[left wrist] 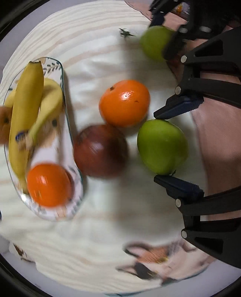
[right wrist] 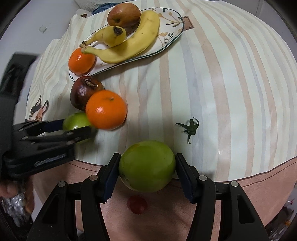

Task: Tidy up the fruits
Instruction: 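Grasp a green apple with the right gripper while the left gripper grasps another green apple, then carry both green apples onto the plate and open both grippers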

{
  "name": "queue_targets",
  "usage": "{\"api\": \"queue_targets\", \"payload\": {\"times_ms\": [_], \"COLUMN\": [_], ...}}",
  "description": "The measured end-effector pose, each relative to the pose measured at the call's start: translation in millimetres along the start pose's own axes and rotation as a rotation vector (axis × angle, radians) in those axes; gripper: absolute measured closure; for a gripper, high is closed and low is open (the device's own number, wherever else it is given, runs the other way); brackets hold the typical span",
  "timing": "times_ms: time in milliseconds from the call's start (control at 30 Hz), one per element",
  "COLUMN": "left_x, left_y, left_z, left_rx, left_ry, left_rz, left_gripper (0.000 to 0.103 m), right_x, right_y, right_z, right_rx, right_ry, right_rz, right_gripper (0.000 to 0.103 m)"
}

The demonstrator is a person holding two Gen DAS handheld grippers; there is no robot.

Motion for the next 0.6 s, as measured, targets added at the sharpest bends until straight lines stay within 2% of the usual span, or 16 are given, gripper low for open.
{"api": "queue_targets", "payload": {"times_ms": [133, 300, 400, 600], "left_x": [-29, -28, -28, -25], "left_y": [5, -16, -13, 20], "left_z": [-19, -20, -14, -7], "left_rx": [0.057, -0.014, 0.013, 0.004], "left_ry": [0.002, 0.066, 0.064, 0.035], "left_rz": [0.001, -0.053, -0.021, 0.054], "left_gripper": [0.044, 0.045, 0.045, 0.046], "right_x": [1, 5, 5, 5], "right_y": [-7, -21, -22, -8], "right_z": [-1, -3, -4, -6], "right_rx": [-0.016, -0.041, -0.042, -0.011], "right_ry": [-0.008, -0.006, -0.002, -0.015], "right_rz": [-0.012, -0.027, -0.03, -0.01], "right_gripper": [0.041, 0.041, 0.041, 0.041]}}
Point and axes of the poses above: each gripper's, at about its wrist camera, not at the fingertips, and y roughly against the way its jaws point, z to its right, x to its top, the point moved 5 cm from there along -y, roughly the way its jaws point, and after that the axes turned 9 degrees about x, right-handed, at the moved point
